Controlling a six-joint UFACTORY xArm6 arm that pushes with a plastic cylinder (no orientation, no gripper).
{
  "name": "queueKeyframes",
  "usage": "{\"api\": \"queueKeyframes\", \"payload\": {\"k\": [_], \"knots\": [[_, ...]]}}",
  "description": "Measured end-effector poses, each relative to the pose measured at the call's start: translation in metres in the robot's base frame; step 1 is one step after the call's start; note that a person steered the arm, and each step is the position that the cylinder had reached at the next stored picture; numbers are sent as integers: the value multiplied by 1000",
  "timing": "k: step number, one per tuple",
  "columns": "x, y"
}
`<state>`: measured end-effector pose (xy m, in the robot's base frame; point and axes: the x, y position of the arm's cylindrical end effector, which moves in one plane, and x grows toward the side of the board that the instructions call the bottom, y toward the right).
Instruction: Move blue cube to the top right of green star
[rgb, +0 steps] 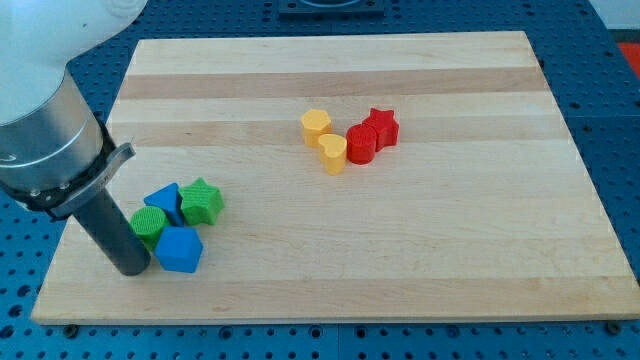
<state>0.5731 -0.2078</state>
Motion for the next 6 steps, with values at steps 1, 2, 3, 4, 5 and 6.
{"api": "queueKeyframes", "payload": {"k": [1, 2, 3, 4, 5, 6], "knots": [[9, 3], [10, 22], [10, 47], [9, 71], [-3, 83], [-25, 86]]}}
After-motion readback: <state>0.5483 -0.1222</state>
